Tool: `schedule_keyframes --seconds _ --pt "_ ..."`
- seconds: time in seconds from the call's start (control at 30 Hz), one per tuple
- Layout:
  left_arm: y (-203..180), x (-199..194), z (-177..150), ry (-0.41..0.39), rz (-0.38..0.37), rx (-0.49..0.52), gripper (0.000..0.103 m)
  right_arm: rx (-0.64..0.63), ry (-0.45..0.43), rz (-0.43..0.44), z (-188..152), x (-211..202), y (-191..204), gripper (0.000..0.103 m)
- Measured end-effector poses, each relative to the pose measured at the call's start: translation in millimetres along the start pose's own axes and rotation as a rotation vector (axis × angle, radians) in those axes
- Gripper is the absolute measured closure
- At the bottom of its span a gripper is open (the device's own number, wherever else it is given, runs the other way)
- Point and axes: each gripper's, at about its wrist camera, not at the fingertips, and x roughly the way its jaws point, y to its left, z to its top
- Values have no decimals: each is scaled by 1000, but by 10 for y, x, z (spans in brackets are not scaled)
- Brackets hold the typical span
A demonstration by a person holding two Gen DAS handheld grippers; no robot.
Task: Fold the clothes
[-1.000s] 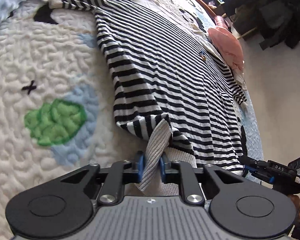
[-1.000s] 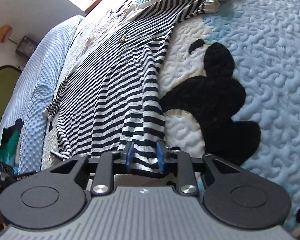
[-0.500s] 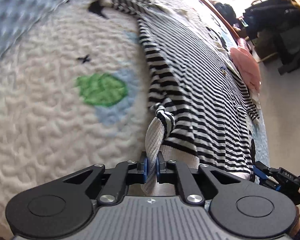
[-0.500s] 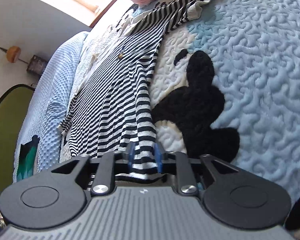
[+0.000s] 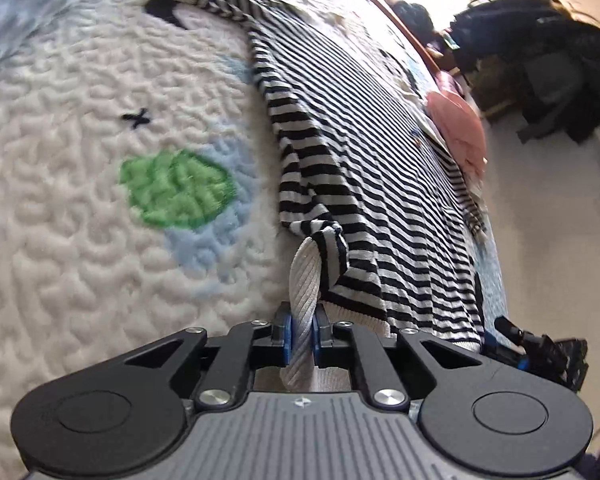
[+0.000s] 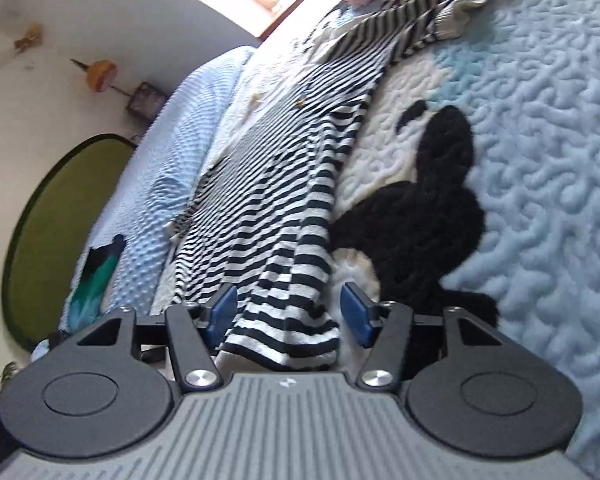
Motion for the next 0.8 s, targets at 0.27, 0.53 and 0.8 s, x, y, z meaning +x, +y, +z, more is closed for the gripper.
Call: schedule_keyframes --seconds 0.27,0.53,0.8 --pt "4 56 -75 -41 -32 13 92 -67 16 6 -102 -75 72 42" --pt "-54 77 -172 -111 -48 95 92 -421 12 -67 -391 50 460 45" --pt "-61 -30 -254 -175 -21 89 93 -411 -17 -38 -331 -11 905 85"
